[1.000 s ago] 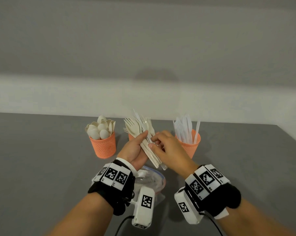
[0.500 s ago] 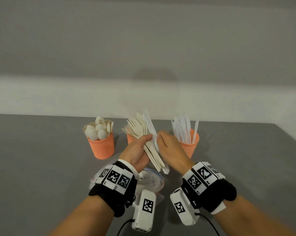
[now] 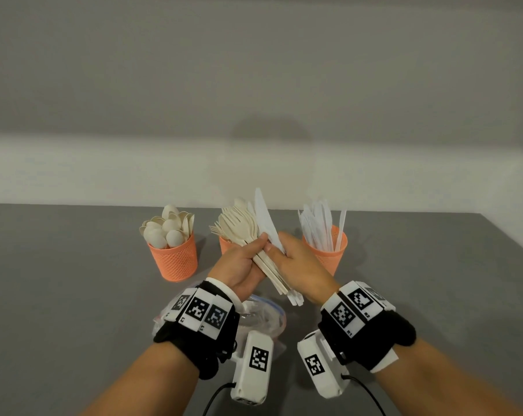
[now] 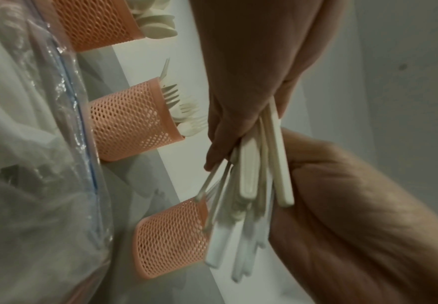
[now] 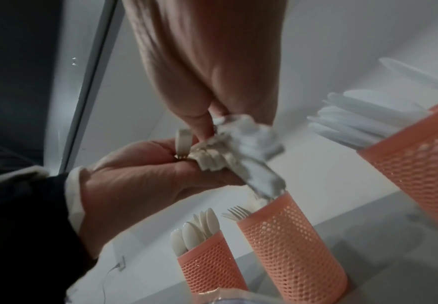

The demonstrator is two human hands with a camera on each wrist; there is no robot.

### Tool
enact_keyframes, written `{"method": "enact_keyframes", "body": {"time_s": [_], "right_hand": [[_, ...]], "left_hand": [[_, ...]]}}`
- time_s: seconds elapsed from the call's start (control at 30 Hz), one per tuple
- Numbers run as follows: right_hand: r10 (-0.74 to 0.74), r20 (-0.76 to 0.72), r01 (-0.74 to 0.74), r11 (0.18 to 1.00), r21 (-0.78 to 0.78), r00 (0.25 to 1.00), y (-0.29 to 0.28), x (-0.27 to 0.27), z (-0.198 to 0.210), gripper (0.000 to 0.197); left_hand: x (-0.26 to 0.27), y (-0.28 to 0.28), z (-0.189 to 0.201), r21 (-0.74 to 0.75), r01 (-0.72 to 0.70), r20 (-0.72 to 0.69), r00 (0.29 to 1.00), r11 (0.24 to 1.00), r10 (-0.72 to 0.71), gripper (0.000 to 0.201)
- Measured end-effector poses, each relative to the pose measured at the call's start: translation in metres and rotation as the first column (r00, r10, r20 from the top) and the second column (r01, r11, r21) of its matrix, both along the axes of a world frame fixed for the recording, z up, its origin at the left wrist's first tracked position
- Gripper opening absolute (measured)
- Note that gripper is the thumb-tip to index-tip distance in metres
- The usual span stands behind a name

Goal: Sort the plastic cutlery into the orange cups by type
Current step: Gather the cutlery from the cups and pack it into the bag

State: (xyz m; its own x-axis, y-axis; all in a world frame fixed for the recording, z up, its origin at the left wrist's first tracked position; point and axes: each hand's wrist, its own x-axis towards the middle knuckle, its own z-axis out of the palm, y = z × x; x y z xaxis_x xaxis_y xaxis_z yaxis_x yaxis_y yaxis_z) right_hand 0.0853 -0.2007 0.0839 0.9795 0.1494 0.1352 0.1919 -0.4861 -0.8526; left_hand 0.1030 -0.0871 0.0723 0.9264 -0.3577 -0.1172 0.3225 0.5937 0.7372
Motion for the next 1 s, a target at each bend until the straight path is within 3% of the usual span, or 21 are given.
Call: {"method": "enact_keyframes", "body": {"time_s": [0.13,0.27,0.37,0.43,0.5,0.7,1.0], "right_hand": [[-0.071,-0.015,0.072,0.993,0.09,0.997,-0.003,0.001,-0.001,0.024],[-0.154,-0.017,0.151,0.932,0.328,0.988,-0.015,0.004,0.011,0.018],[-0.337,0.141,0.242,0.858,0.453,0.931,-0.045,0.014,0.034,0.019],[-0.439,0.254,0.306,0.849,0.43,0.862,-0.073,0.026,0.041,0.015],[-0.489,0.272,0.358,0.838,0.413,0.829,-0.095,0.038,0.035,0.016],[-0.438,0.002,0.42,0.864,0.277,0.899,-0.102,0.056,-0.017,0.015],[-0.411,0.063,0.412,0.911,-0.003,0.91,-0.096,0.057,-0.037,0.023]], "left_hand": [[0.002,-0.003,0.001,-0.014,0.006,-0.024,1.0,1.0,-0.007,0.027],[0.011,-0.005,-0.007,0.089,-0.086,-0.152,0.983,0.992,0.099,0.037],[0.011,-0.002,-0.009,0.101,-0.116,-0.156,0.979,0.988,0.131,0.044],[0.009,-0.001,-0.007,0.078,-0.096,-0.12,0.987,0.992,0.105,0.045],[0.006,-0.003,-0.006,0.066,-0.076,-0.096,0.992,0.995,0.082,0.043],[-0.001,-0.007,0.001,0.109,-0.026,-0.037,0.999,0.994,0.031,0.019],[-0.004,0.001,0.003,0.124,-0.007,0.003,1.0,0.992,0.006,0.014]]}}
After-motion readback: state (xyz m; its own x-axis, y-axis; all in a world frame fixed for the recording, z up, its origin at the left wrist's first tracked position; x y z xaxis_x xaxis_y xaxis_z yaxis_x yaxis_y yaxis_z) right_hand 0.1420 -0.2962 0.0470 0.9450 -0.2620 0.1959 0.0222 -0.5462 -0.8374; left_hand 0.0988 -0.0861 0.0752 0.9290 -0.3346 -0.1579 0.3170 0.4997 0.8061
